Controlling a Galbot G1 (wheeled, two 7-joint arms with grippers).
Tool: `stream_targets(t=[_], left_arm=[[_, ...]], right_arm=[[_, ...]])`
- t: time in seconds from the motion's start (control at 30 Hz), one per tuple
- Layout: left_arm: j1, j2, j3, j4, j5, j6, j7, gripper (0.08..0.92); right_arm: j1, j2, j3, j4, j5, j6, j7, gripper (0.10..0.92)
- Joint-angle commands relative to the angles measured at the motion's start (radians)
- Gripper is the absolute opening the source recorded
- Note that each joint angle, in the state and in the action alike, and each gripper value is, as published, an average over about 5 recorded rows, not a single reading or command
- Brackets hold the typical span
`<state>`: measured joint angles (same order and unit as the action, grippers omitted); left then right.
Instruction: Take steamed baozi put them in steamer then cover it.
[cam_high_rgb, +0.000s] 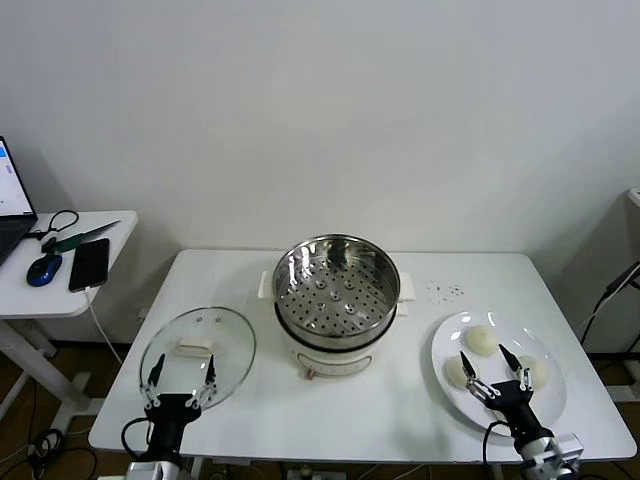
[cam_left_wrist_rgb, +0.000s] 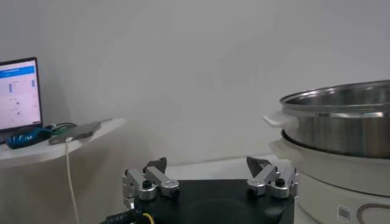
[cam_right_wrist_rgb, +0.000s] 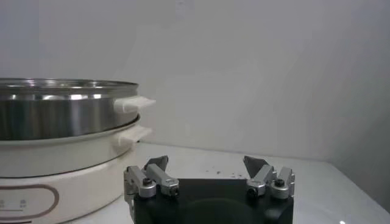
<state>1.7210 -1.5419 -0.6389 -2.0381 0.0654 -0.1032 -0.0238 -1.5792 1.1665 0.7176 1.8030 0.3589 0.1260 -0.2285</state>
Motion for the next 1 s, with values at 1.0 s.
stream_targets(t=[1.0], left_arm=[[-0.015,0.007,0.005,-0.011,-0.065,0.048,-0.061,0.823]], right_arm=[[1.349,-0.795,-1.252,-0.528,-0.453,-0.246,-0.819,0.823]])
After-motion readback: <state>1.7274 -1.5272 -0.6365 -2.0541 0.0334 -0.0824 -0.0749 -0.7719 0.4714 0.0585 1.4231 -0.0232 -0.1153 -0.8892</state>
